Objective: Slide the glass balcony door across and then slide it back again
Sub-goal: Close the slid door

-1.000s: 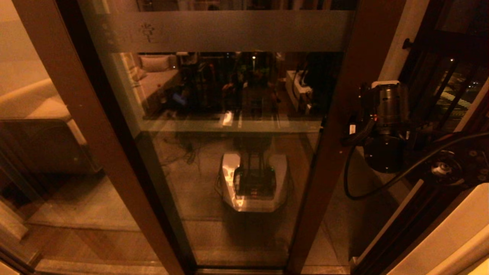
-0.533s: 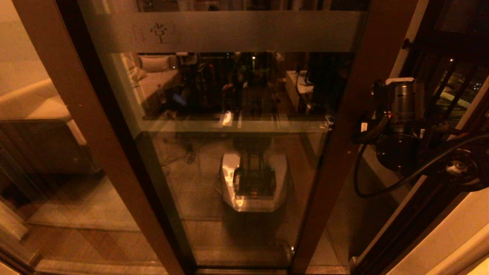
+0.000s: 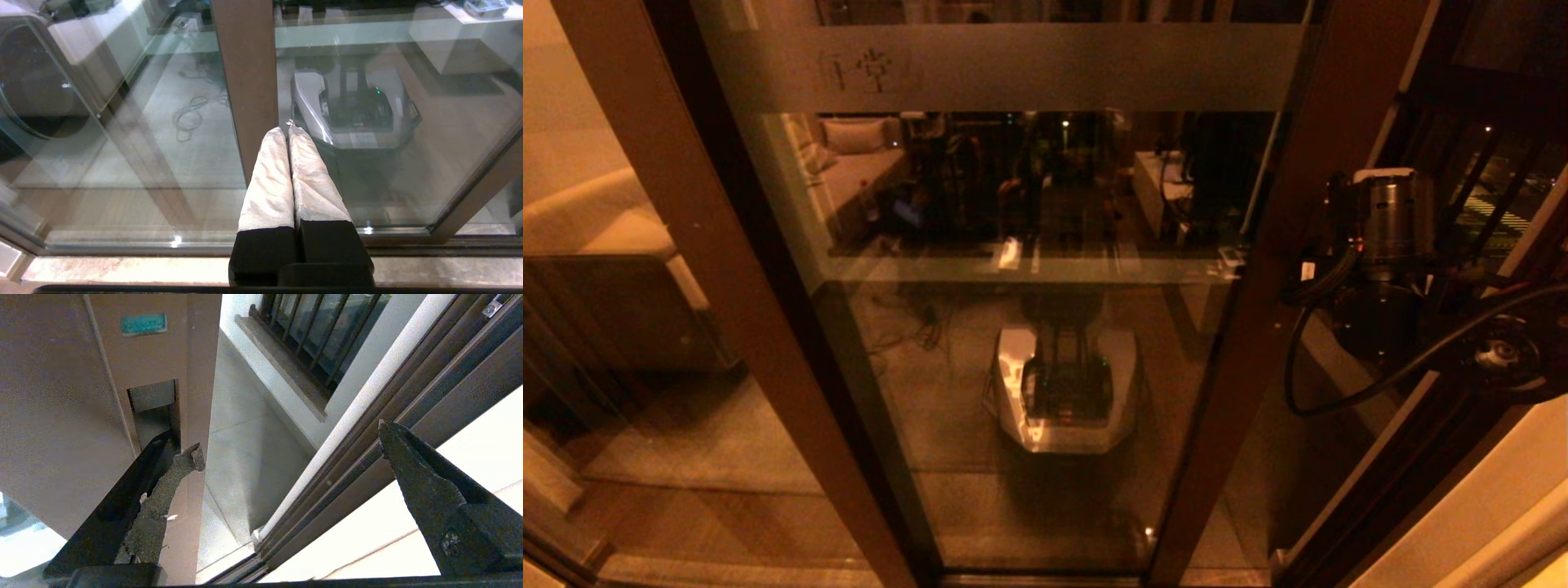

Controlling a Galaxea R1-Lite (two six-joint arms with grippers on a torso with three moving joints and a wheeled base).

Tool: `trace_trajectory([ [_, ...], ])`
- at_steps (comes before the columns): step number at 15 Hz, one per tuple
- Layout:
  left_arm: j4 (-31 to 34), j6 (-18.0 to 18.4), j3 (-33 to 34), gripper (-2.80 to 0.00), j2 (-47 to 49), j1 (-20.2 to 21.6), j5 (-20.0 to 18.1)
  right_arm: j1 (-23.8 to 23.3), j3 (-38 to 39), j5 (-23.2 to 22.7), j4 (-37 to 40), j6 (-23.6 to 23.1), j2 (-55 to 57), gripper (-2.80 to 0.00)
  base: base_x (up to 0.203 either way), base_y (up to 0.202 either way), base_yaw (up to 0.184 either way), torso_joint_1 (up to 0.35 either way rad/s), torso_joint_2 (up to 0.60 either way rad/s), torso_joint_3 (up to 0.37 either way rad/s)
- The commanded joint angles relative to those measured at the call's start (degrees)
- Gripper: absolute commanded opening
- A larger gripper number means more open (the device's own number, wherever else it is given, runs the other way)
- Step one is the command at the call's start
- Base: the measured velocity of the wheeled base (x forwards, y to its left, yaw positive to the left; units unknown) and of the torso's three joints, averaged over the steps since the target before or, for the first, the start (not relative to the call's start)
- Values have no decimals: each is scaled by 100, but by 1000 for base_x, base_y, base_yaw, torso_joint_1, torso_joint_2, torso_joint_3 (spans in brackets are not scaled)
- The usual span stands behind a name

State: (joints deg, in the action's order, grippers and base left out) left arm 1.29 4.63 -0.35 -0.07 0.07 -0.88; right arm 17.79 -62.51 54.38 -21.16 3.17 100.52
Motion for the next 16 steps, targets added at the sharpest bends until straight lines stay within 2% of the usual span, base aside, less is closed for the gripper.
trace_trajectory([
  [1, 3, 3, 0, -280, -1, 1, 0, -77, -6, 46, -11, -9, 46, 0, 0, 0, 0, 0, 0, 0],
  [16, 3, -6, 0, -280, -1, 1, 0, -399, 97, 11, -8, -18, -59, 0, 0, 0, 0, 0, 0, 0],
])
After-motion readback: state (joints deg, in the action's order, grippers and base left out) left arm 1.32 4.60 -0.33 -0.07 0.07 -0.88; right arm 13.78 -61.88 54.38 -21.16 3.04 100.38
